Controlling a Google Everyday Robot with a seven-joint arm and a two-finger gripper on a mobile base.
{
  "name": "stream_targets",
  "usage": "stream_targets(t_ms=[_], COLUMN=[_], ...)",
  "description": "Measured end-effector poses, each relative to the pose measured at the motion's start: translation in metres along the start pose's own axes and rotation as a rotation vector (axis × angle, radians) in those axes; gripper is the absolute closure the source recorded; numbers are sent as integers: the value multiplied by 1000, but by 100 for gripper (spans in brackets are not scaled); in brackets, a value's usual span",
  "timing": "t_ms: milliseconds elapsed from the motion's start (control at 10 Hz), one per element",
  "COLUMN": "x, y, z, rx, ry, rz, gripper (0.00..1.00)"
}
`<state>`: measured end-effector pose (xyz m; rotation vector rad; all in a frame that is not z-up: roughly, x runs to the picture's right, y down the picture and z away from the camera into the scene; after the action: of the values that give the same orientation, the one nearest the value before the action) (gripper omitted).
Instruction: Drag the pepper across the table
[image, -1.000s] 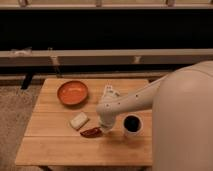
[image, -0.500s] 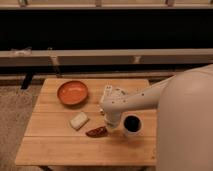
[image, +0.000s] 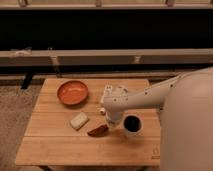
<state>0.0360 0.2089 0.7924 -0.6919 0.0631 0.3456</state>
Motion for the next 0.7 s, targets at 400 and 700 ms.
stream_targets(t_ms=[400, 700], x=[-22, -42], y=[1, 7], z=[-30, -64], rx=[26, 32], ry=[-66, -147], rz=[-76, -173], gripper=[20, 20])
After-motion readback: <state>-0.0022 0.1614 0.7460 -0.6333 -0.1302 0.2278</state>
